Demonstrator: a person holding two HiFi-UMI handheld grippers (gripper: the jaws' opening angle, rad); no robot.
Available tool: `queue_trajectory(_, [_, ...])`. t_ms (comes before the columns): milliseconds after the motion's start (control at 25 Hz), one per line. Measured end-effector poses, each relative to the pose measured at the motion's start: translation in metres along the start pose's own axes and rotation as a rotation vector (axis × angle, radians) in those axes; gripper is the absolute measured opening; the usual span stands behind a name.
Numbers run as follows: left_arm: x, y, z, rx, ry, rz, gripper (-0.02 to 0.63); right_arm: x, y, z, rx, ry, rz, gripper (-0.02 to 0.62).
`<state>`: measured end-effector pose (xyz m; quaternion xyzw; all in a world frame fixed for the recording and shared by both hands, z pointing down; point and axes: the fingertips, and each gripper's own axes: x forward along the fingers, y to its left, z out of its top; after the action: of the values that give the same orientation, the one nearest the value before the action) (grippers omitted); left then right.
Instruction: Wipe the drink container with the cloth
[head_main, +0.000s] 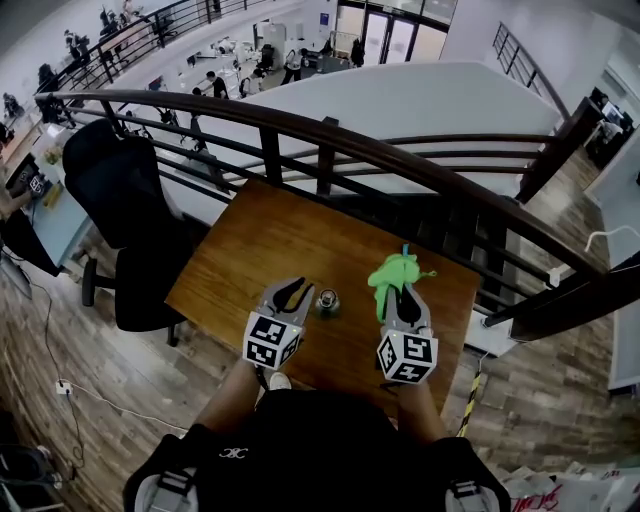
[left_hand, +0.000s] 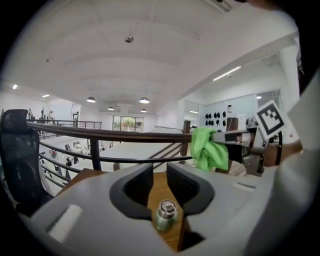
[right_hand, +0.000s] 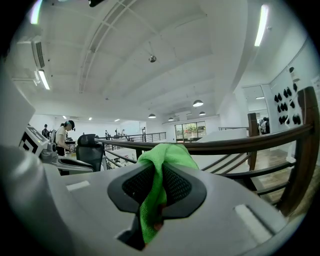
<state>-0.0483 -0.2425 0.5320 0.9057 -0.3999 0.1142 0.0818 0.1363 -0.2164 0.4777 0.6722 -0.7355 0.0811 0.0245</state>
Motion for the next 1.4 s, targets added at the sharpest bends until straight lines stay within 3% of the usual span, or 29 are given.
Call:
queue_trajectory(520, [0.032, -0.023, -0.065, 0.103, 0.194, -0.145, 0.296, -0.02, -0.009, -0.016, -0.002, 0.038, -0.083, 0.046])
queue_trajectory(760, [0.048, -0.031, -0.098, 0.148, 0.279, -0.191, 0.308, -0.032, -0.013, -0.027, 0.006, 0.06, -0.131, 0.046])
queue_trajectory(960, [0.063, -0.033, -0.125, 0.222, 0.342, -0.211, 0.308, -0.042, -0.02, -0.037, 0.012, 0.081, -0.166, 0.046])
queue_trajectory(1080, [0.073, -0.039, -0.142, 0.308, 0.378, -0.222, 0.308, -0.047, -0.026, -0.042, 0.018, 0.092, -0.187, 0.046])
queue_trajectory(1240, [0.086, -0.042, -0.151, 0.401, 0.37, -0.2, 0.307, -0.052, -0.03, -0.046, 0.026, 0.097, -0.211, 0.046])
queue_trajectory(1400, [0.096, -0.041, -0.149, 0.42, 0.352, -0.177, 0.307, -0.055, -0.032, -0.048, 0.03, 0.103, -0.221, 0.046])
